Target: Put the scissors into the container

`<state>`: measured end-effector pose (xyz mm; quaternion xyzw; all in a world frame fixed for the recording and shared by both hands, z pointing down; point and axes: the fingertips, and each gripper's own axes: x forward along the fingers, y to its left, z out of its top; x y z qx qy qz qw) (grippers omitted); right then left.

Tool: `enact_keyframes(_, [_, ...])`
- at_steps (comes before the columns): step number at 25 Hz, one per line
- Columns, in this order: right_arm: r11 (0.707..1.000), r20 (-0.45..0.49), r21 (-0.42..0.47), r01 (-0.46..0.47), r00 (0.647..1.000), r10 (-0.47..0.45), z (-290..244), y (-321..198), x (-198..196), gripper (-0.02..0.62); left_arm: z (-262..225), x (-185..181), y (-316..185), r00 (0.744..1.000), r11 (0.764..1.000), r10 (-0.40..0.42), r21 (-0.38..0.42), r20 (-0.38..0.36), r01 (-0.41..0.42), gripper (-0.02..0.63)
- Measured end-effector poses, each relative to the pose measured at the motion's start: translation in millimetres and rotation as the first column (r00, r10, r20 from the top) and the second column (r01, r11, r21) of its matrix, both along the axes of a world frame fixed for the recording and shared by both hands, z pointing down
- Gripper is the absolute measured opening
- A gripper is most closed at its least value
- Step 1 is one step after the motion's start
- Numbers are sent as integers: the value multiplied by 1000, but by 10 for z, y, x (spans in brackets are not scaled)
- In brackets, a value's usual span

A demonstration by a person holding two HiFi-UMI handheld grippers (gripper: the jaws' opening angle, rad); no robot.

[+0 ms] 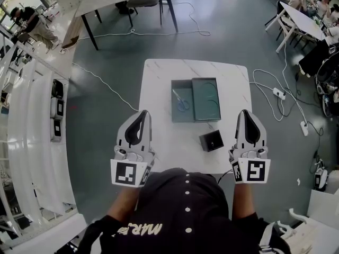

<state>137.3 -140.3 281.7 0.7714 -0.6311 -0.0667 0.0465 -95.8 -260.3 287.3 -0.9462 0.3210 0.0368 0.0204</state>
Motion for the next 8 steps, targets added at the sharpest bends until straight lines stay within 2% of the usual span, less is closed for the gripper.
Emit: enact_keyframes(8, [1000,11,0,9,1000,-9,42,-5,-26,14,50,-7,22,1000,1000,-1,-9,3,1,26])
